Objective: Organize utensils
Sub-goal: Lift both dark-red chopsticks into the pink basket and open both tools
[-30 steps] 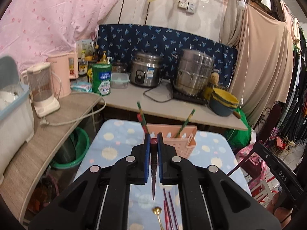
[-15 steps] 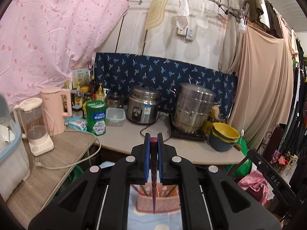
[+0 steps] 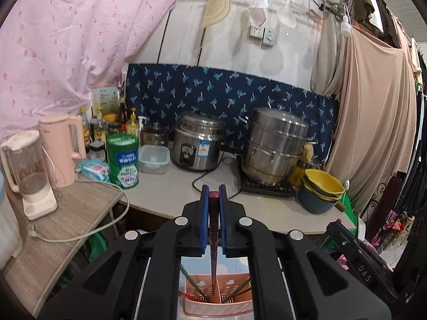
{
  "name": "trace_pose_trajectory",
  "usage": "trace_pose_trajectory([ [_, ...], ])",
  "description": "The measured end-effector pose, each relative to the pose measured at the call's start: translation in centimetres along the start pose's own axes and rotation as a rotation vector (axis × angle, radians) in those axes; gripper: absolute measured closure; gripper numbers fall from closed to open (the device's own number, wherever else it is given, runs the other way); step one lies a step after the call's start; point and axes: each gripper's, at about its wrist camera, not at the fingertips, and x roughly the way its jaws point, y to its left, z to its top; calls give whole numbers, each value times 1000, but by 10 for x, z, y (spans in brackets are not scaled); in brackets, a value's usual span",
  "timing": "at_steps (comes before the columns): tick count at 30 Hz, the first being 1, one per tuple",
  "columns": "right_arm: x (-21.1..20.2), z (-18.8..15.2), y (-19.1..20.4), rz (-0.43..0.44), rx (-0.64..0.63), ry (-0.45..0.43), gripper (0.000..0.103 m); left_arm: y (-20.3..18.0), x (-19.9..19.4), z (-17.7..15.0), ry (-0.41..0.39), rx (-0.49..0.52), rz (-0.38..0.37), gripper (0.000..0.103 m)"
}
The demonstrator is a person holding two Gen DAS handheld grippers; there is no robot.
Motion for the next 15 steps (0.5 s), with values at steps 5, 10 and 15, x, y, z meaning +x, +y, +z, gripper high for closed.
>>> trace_pose_trajectory([
  [5,15,-23,-4,-7,-3,56,96,5,25,-28,67,-1,16,96],
  [10,22,-38,-3,-19,-22,92,96,6,35,-45,108,1,18,96],
  [15,22,-44,-3,-29,-23,105,94,6,37,-55,132,-1,24,96],
])
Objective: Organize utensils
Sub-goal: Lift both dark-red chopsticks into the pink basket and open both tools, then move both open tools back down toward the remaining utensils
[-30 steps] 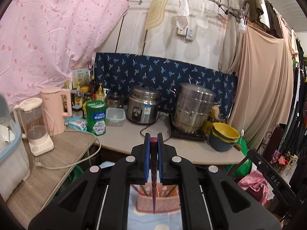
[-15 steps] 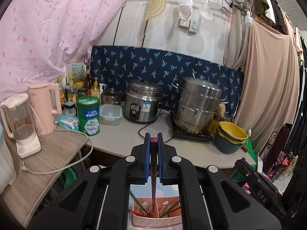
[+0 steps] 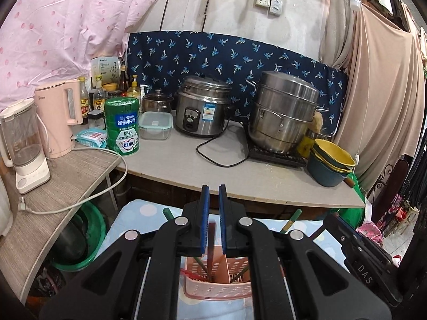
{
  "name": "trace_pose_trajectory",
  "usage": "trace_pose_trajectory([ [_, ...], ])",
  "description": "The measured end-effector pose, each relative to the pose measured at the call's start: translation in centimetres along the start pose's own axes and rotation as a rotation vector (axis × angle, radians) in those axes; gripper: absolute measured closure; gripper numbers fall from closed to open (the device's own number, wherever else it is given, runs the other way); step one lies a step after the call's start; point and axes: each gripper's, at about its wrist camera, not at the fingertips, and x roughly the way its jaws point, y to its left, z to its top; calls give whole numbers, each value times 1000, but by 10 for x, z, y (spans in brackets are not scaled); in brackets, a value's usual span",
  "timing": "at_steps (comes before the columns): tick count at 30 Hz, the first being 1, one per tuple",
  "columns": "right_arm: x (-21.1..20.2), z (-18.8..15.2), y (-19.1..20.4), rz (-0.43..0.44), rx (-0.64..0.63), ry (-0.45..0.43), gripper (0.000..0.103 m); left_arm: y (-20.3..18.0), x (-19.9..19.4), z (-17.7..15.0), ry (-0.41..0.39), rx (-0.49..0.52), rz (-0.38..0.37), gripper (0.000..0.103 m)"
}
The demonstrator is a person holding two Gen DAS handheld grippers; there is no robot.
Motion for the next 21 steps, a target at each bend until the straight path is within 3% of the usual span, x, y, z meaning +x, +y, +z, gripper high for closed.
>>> trace_pose_trajectory([
  [2,-2,-1,1,-7,-2,-6,89,0,-1,-3,3,2,10,96],
  [5,-4,-3,0,-11,-2,-6,89,0,1,-7,22,4,14,90],
  [7,-8,-4,0,-12,-2,-9,86,0,-1,-10,22,2,25,74],
  [9,-12,-5,0,-13,-6,-14,83,1,-4,-13,16,0,32,70],
  [21,-54,-20,7,5,-27,-26,80,-3,-32,-33,31,27,37,66],
])
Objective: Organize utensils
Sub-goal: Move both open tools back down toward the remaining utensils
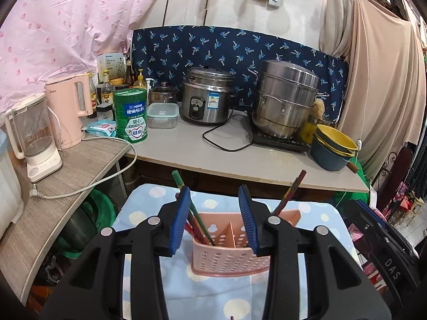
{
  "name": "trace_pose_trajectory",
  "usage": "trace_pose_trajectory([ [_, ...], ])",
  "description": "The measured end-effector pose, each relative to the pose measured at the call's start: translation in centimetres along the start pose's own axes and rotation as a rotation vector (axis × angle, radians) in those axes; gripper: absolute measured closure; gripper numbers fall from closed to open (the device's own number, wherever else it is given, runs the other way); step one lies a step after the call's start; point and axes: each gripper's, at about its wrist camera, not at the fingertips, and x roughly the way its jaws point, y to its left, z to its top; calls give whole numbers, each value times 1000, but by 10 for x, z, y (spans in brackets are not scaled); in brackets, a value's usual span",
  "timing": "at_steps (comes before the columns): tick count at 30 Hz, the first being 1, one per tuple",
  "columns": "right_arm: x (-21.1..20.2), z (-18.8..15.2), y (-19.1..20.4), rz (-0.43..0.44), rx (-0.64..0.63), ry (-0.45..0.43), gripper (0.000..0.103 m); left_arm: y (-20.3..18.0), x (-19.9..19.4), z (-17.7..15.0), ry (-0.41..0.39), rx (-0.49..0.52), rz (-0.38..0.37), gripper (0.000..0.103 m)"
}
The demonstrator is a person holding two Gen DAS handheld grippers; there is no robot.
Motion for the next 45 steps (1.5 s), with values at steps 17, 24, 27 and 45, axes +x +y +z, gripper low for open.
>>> trace_pose_trajectory([
  [17,-83,-85,6,-2,-52,117,74,11,-72,-87,67,1,-4,48],
  [24,-104,-155,0,-19,-59,279,74,25,-82,-156,185,2,21,48],
  [27,-111,-184,-1,-19,-53,336,74,30,-86,-188,247,-14,23,48],
  [45,-137,-289,24,-15,-113,493,74,34,-111,-298,450,0,26,48],
])
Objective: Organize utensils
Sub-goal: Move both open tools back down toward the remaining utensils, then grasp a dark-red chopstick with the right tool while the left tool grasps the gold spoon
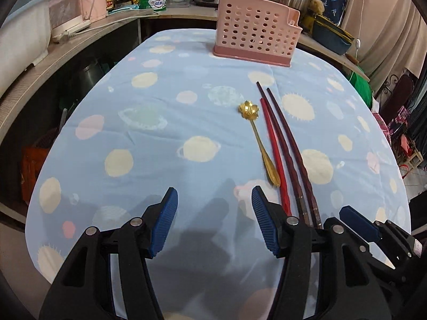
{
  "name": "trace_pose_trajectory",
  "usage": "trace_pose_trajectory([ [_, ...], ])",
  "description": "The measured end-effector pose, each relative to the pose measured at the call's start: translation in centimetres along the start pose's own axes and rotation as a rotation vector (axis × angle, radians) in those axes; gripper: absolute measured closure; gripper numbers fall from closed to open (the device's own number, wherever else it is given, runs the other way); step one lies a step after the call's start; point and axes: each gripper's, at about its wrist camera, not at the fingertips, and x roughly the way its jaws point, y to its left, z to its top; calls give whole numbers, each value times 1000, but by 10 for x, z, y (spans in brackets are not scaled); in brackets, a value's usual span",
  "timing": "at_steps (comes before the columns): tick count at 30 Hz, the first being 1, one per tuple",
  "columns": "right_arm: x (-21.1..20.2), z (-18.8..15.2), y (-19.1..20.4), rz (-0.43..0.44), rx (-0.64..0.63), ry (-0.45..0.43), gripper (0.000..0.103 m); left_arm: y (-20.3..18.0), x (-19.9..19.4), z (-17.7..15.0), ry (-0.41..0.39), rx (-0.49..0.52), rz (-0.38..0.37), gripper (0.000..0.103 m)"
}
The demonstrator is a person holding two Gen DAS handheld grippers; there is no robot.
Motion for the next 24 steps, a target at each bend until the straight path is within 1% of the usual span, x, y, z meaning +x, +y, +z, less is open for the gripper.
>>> trace_pose_trajectory([
  [6,5,-8,4,-17,-23,12,74,3,5,-9,34,-12,0,48],
  [13,9,-6,2,-27,-25,3,78,4,6,-9,37,-20,-1,48],
  [19,15,1,2,-34,-25,-4,87,3,10,-6,39,-26,-10,47],
  [21,17,2,0,-44,-20,-7,95,1,11,-3,41,-28,-19,47],
  [24,17,3,-5,-33,3,-8,96,-4,13,1,41,-29,-35,46],
])
